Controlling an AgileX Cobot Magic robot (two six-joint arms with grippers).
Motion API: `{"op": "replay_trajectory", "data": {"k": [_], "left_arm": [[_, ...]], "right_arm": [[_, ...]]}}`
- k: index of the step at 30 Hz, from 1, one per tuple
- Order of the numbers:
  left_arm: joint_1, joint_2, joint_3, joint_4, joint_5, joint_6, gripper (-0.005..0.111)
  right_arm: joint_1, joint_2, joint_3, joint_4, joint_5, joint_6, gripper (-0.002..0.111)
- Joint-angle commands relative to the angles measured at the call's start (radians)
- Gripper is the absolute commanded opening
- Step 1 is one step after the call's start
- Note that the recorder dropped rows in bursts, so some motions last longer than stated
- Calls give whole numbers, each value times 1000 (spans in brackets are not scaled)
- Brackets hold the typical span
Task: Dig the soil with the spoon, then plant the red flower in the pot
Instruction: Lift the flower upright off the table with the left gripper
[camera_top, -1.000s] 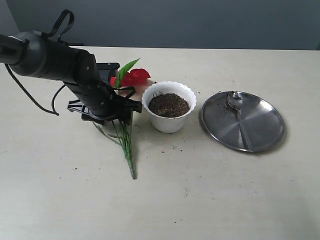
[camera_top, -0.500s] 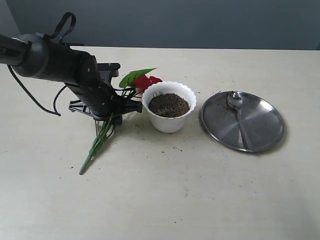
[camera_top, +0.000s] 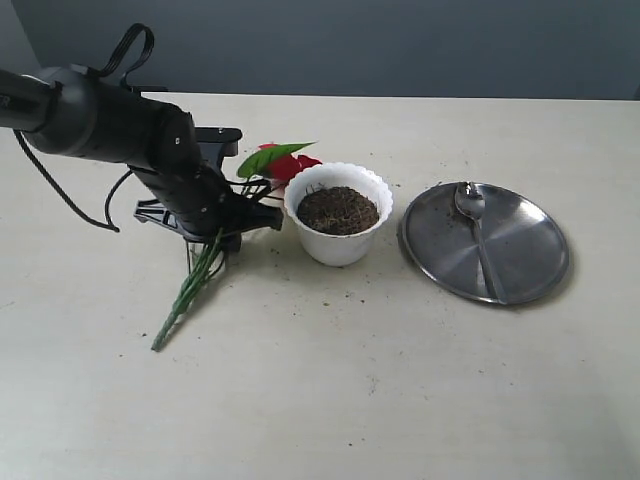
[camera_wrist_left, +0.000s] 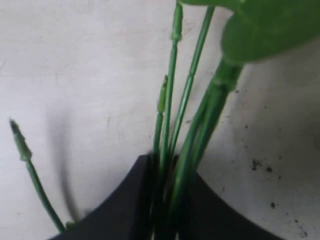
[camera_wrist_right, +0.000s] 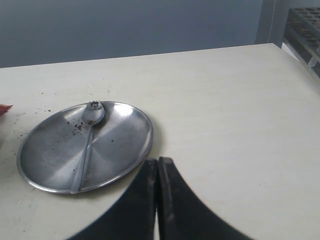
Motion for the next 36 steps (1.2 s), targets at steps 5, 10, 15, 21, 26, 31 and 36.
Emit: {"op": "replay_trajectory", "data": {"k": [5,10,15,21,26,31,36], "left_arm": [[2,-84,8,79,21,-5,0],[17,-113,8,94,39,-5,0],[27,-149,8,134,51,2,0],[33,-220,8,143,32,4,0],[33,-282,8,138,0,30,0],[33,-334,8,104,-51,30,0],[33,-371,8,54,-105,30,0]], "right_arm": [[4,-4,4,0,-12,-4,0],[4,-4,4,-3,-10,-4,0],[4,-4,4,-3,-10,-4,0],[4,-4,4,-3,-10,-4,0],[4,-4,4,-3,-10,-4,0],[4,-4,4,-1,-12,-4,0],[4,-4,4,-1,-12,-4,0]]}}
